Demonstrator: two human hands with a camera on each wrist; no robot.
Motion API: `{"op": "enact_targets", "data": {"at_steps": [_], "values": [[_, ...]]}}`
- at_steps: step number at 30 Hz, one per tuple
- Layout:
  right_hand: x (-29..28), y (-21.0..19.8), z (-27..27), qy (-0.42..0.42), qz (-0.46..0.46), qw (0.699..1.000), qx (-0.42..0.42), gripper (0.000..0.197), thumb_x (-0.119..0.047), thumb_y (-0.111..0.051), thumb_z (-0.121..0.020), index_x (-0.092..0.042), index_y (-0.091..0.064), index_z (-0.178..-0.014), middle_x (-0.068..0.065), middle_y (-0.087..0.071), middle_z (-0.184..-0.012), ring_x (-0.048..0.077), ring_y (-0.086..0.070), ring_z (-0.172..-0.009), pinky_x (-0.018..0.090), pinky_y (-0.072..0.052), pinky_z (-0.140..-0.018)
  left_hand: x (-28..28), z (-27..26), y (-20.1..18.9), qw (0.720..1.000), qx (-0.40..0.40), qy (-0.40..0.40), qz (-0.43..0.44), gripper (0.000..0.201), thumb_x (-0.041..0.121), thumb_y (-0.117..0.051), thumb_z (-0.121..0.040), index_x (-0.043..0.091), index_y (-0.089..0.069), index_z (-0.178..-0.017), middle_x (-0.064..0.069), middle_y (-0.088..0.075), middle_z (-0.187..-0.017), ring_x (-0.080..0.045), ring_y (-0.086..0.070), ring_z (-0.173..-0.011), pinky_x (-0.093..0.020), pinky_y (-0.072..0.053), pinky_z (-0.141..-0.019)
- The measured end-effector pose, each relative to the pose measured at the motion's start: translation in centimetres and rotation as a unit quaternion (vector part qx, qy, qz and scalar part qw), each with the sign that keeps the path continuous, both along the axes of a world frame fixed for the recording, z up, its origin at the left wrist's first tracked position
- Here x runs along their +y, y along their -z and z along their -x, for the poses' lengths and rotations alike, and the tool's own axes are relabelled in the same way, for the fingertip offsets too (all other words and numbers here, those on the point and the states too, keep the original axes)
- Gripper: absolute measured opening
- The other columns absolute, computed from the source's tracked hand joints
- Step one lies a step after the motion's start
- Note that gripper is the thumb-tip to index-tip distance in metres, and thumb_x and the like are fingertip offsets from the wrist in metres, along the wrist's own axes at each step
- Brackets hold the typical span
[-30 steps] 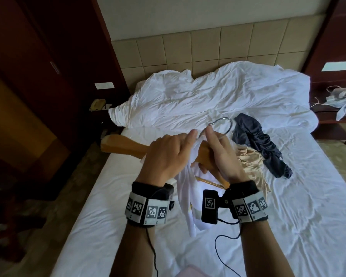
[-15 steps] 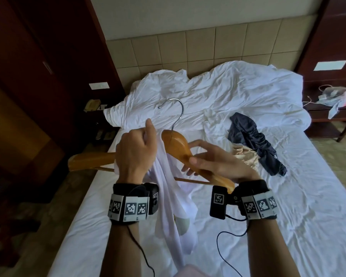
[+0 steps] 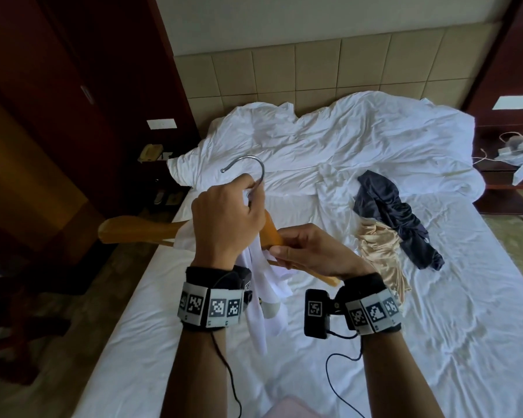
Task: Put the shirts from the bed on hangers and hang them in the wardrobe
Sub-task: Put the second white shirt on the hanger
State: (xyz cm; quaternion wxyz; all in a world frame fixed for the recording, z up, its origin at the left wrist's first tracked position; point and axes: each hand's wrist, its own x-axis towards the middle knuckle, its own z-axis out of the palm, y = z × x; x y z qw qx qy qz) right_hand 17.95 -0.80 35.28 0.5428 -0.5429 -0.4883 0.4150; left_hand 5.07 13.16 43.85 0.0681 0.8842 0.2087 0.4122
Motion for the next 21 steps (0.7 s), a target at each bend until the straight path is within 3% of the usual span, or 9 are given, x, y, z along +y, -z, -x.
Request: {"op": "enact_targets", "data": {"at_steps": [2,5,7,10,13,15,17,19,21], "values": [[0.0,-0.6,0.2,0.021,0.001,1.0,-0.013,0.023,-0.024,-0.075,-0.099,-0.004,-0.077,-0.109,0.008,-0.073,-0.089,0.017,-0.067,-0.085,0.041,-0.057,-0.092,0.5,0.2,0.5,0.999,-0.027,-0.008,0.019,0.035,0.036,-0.054,-0.104,0.02,-0.057,-0.073,0.001,-0.052,-0.051,-0.028,-0.051,-0.046,-0.034,-0.039,-0.045],[-0.2,-1.1,-0.2,0.115,-0.023,0.992,-0.041,0.02,-0.024,-0.074,-0.099,-0.012,-0.078,-0.114,-0.003,-0.079,-0.101,0.008,-0.073,-0.094,0.025,-0.055,-0.088,0.8,0.7,0.7,0.997,-0.055,-0.03,0.044,0.036,0.037,-0.051,-0.106,0.023,-0.053,-0.072,-0.002,-0.052,-0.05,-0.026,-0.05,-0.045,-0.032,-0.037,-0.046],[-0.7,-0.6,-1.6,0.204,-0.044,0.975,-0.072,0.019,-0.029,-0.071,-0.101,-0.017,-0.078,-0.115,-0.005,-0.079,-0.106,0.011,-0.074,-0.103,0.033,-0.056,-0.094,1.0,1.1,0.6,0.993,-0.078,-0.044,0.076,0.038,0.037,-0.051,-0.106,0.025,-0.048,-0.071,0.004,-0.048,-0.05,-0.017,-0.047,-0.045,-0.03,-0.032,-0.048],[-2.0,1.3,-4.4,0.383,-0.073,0.91,-0.14,0.013,-0.023,-0.066,-0.104,-0.018,-0.078,-0.107,-0.006,-0.078,-0.105,0.012,-0.074,-0.102,0.039,-0.057,-0.094,1.5,1.8,0.5,0.983,-0.12,-0.062,0.122,0.042,0.036,-0.051,-0.107,0.019,-0.051,-0.068,0.006,-0.048,-0.052,-0.014,-0.048,-0.047,-0.036,-0.04,-0.049],[-3.0,4.0,-6.2,0.537,-0.051,0.838,-0.087,0.018,-0.013,-0.057,-0.104,-0.015,-0.075,-0.1,-0.001,-0.077,-0.095,0.02,-0.074,-0.092,0.044,-0.06,-0.086,1.8,2.3,0.3,0.971,-0.162,-0.088,0.153,0.044,0.038,-0.051,-0.106,0.015,-0.053,-0.068,0.004,-0.051,-0.053,-0.019,-0.05,-0.049,-0.04,-0.047,-0.055],[-3.1,5.8,-6.9,0.533,0.038,0.843,-0.062,0.025,-0.002,-0.05,-0.102,-0.011,-0.071,-0.093,0.009,-0.076,-0.093,0.026,-0.073,-0.085,0.045,-0.06,-0.081,1.7,2.2,0.1,0.962,-0.195,-0.092,0.167,0.043,0.039,-0.049,-0.105,0.018,-0.051,-0.068,0.006,-0.049,-0.053,-0.016,-0.046,-0.048,-0.037,-0.045,-0.057],[-2.7,7.2,-6.5,0.453,0.144,0.88,-0.009,0.032,0.006,-0.047,-0.1,-0.013,-0.069,-0.087,0.016,-0.076,-0.092,0.03,-0.07,-0.084,0.035,-0.056,-0.068,1.5,2.0,0.1,0.952,-0.233,-0.087,0.177,0.042,0.037,-0.049,-0.105,0.018,-0.049,-0.067,0.007,-0.047,-0.052,-0.012,-0.042,-0.046,-0.03,-0.039,-0.056],[-2.1,7.0,-4.9,0.351,0.222,0.91,0.026,0.019,-0.002,-0.055,-0.104,-0.01,-0.07,-0.096,0.01,-0.076,-0.09,0.027,-0.071,-0.084,0.027,-0.051,-0.062,1.3,1.7,0.1,0.942,-0.266,-0.08,0.188,0.043,0.033,-0.051,-0.105,0.014,-0.049,-0.066,0.005,-0.045,-0.051,-0.011,-0.039,-0.045,-0.026,-0.034,-0.055],[-1.2,5.9,-3.1,0.258,0.233,0.938,0.014,0.015,-0.023,-0.063,-0.106,-0.01,-0.071,-0.11,0.007,-0.078,-0.099,0.018,-0.074,-0.086,0.026,-0.056,-0.068,1.0,1.4,0.2,0.933,-0.291,-0.063,0.203,0.045,0.032,-0.052,-0.105,0.009,-0.052,-0.067,0.001,-0.047,-0.051,-0.015,-0.039,-0.044,-0.026,-0.035,-0.053]]}}
